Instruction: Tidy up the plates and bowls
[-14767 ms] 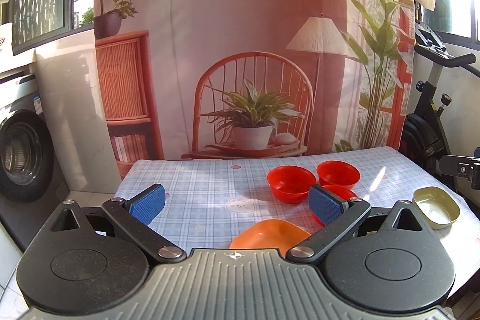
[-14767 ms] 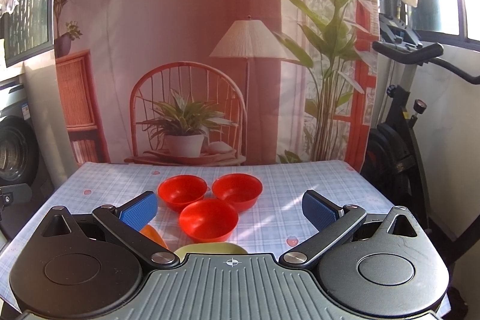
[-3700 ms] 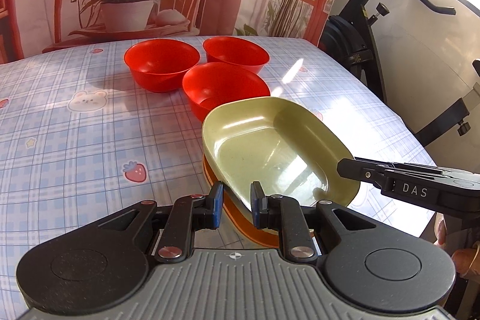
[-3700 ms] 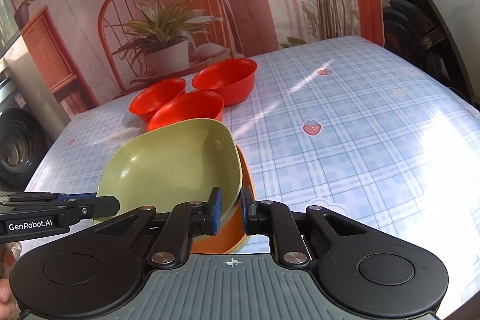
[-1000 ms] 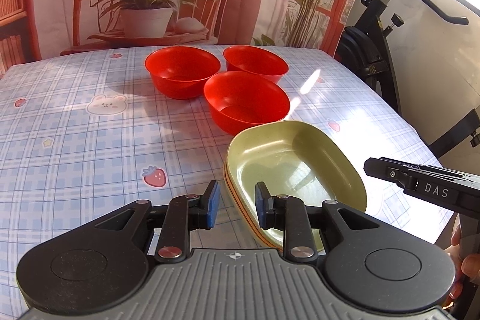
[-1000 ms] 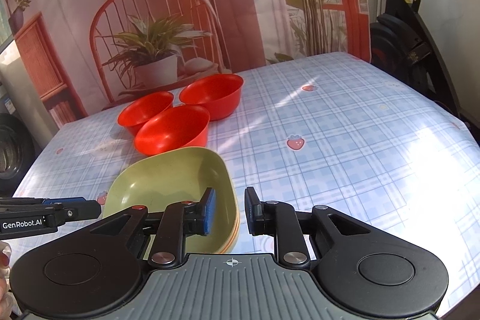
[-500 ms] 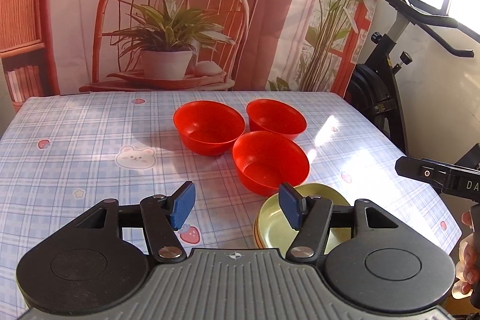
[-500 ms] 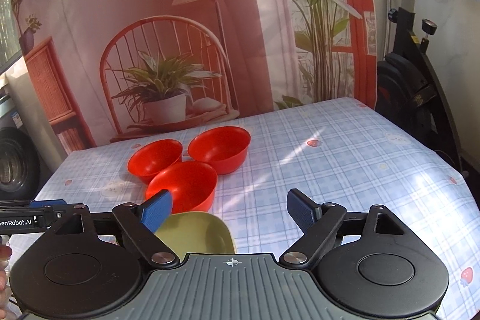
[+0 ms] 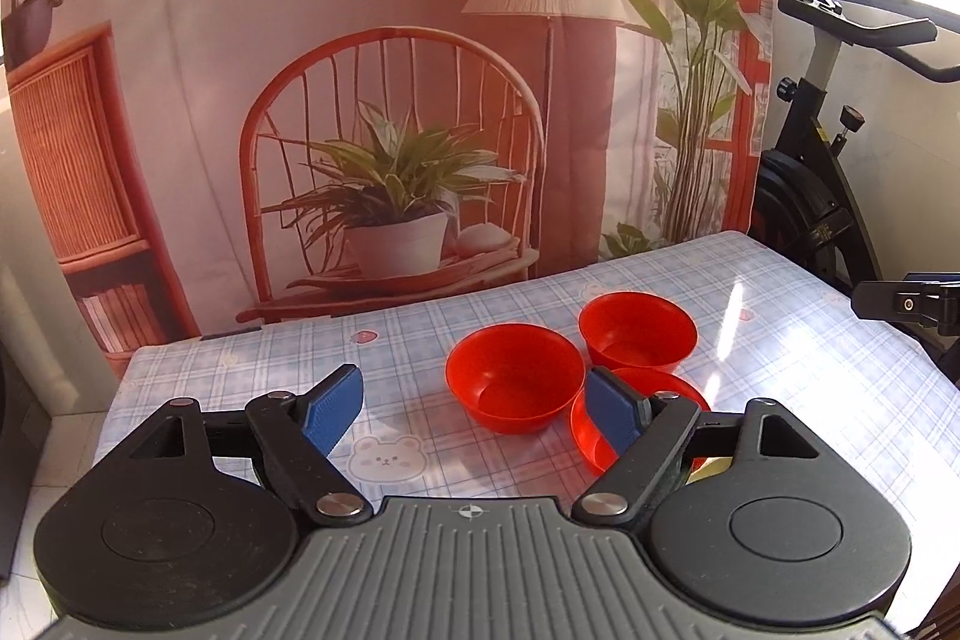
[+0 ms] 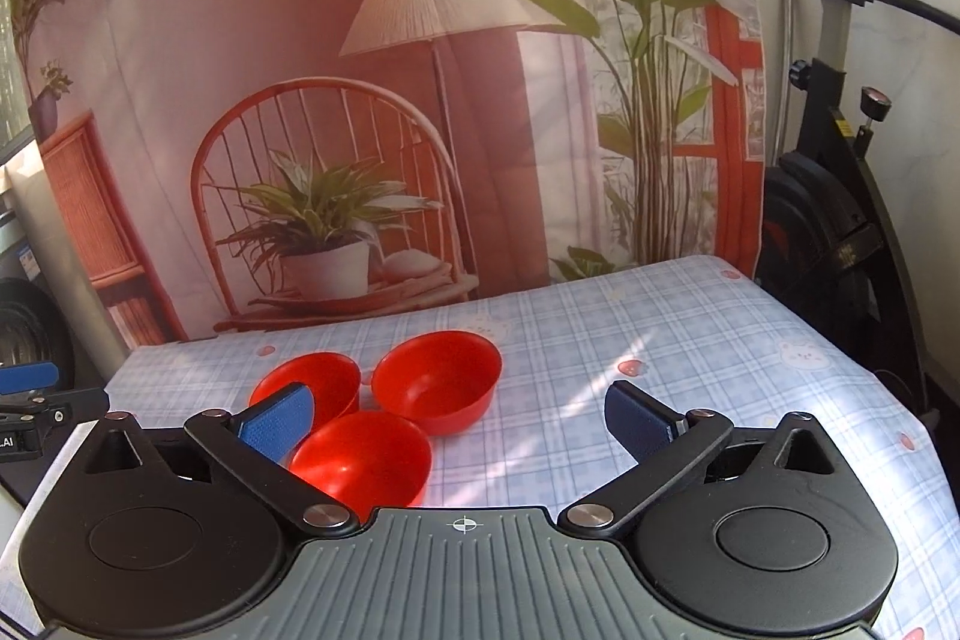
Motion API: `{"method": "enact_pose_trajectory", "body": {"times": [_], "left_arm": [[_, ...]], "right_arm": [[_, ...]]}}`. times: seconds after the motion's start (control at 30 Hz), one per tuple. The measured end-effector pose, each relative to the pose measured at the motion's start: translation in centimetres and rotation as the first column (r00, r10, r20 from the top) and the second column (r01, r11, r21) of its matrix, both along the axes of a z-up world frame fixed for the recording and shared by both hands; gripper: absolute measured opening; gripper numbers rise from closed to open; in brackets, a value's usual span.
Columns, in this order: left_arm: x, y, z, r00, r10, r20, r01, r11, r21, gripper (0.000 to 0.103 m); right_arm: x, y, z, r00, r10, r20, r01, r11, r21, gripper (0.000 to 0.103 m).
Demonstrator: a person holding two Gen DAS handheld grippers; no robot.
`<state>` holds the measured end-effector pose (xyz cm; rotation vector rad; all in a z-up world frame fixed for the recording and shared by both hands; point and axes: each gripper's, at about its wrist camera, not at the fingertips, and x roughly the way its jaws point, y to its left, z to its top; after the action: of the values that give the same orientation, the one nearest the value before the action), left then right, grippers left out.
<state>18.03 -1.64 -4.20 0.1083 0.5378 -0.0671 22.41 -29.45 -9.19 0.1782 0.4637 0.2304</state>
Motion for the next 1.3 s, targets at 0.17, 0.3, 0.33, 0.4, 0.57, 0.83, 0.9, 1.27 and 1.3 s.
{"method": "enact_pose_trajectory", "body": {"times": [0.17, 0.3, 0.33, 0.4, 0.57, 0.83, 0.9, 1.27, 1.3], "left_arm": [[2.3, 0.0, 0.3, 1.000, -0.002, -0.010, 0.002, 1.000, 0.004, 0.082], [4.4, -0.4, 0.6, 1.000, -0.027, -0.015, 0.027, 1.000, -0.016, 0.082], [5.2, -0.6, 0.6, 0.999, -0.032, -0.018, 0.031, 0.999, -0.021, 0.082], [6.7, -1.1, 0.3, 0.999, -0.039, -0.024, 0.039, 0.999, -0.028, 0.079], [10.7, -2.6, -1.5, 0.994, -0.087, -0.062, 0.084, 0.995, -0.052, 0.072], [17.1, -4.8, -5.8, 0.972, -0.162, -0.173, 0.154, 0.986, -0.060, 0.056], [18.5, -5.3, -6.9, 0.964, -0.178, -0.197, 0.169, 0.984, -0.062, 0.054], [21.7, -7.2, -10.2, 0.928, -0.250, -0.275, 0.250, 0.968, -0.039, 0.054], [21.9, -7.2, -10.4, 0.925, -0.257, -0.280, 0.254, 0.966, -0.046, 0.052]], "right_arm": [[2.6, -0.3, 0.1, 0.998, 0.053, -0.017, -0.052, 0.997, 0.050, 0.103], [4.8, -0.7, -0.1, 0.995, 0.098, -0.024, -0.096, 0.990, 0.100, 0.103], [5.5, -0.7, -0.2, 0.993, 0.106, -0.044, -0.101, 0.990, 0.101, 0.103], [7.0, -0.8, -0.6, 0.990, 0.116, -0.080, -0.108, 0.988, 0.107, 0.103], [11.2, -0.6, -2.7, 0.987, 0.060, -0.147, -0.056, 0.998, 0.031, 0.102], [16.3, -0.6, -6.6, 0.977, 0.093, -0.194, -0.087, 0.995, 0.039, 0.083], [17.1, -0.1, -7.4, 0.971, 0.094, -0.219, -0.092, 0.996, 0.021, 0.069], [18.8, 1.1, -10.7, 0.941, 0.155, -0.300, -0.130, 0.986, 0.102, 0.034], [18.8, 1.2, -10.8, 0.940, 0.156, -0.302, -0.130, 0.986, 0.104, 0.033]]}}
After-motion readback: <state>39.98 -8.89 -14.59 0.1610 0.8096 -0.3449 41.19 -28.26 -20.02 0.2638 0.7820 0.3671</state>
